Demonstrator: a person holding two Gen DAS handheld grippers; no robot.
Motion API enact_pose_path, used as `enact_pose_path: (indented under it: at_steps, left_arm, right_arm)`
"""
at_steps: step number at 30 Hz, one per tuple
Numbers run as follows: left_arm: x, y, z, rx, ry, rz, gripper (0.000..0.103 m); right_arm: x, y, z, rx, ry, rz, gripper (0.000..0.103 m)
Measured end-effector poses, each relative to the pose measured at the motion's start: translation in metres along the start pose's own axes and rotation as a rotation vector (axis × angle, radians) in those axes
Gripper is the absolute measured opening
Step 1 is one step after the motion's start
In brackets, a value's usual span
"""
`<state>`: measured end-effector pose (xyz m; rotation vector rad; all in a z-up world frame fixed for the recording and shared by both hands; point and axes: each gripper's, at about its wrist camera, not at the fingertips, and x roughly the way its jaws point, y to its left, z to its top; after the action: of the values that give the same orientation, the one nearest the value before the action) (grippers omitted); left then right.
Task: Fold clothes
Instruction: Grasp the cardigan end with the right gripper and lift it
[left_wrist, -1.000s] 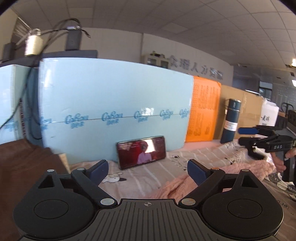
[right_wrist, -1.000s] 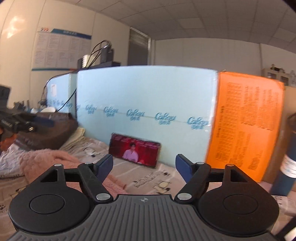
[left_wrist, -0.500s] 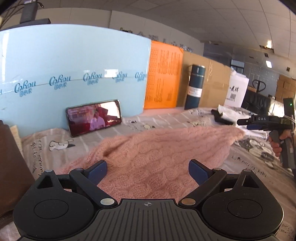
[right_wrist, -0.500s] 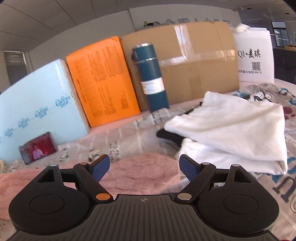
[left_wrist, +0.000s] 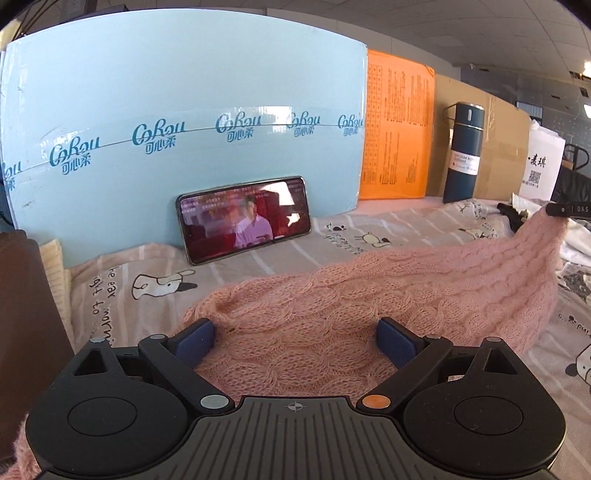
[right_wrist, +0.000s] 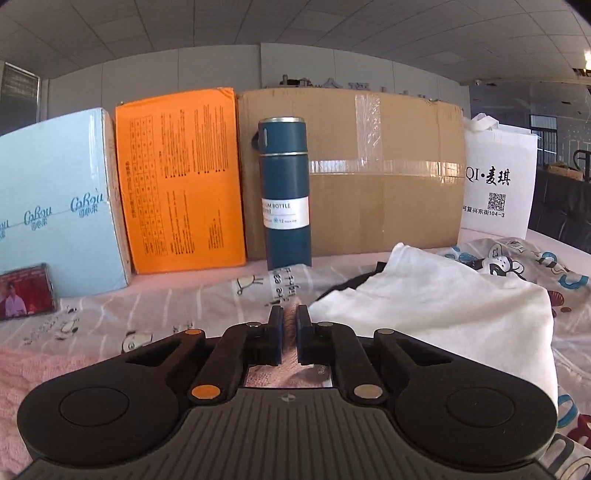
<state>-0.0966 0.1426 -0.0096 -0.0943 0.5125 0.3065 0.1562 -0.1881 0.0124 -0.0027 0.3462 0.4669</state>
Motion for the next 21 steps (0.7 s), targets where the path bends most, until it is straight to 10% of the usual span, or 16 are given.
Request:
enact_pose_path:
  at_steps: [9, 14, 21]
  left_arm:
    - [-0.009, -0.003, 0.002, -0.007, -0.034, 0.009, 0.097]
    - [-0.060, 0.007, 0.005, -0.138, -0.149, -0.037, 0.100]
    - [-0.093, 0.040, -0.017, -0.355, -0.231, 0.050, 0.102]
  right_arm:
    - [0.030, -0.017, -0.022, 0.111, 0.188, -0.035, 0.008]
    - [-0.003, -0.027, -0.017, 0.274, 0.199, 0.001, 0.078]
    - [-0.013, -0.037, -0.025, 0.578, 0.355, 0.224, 0.086]
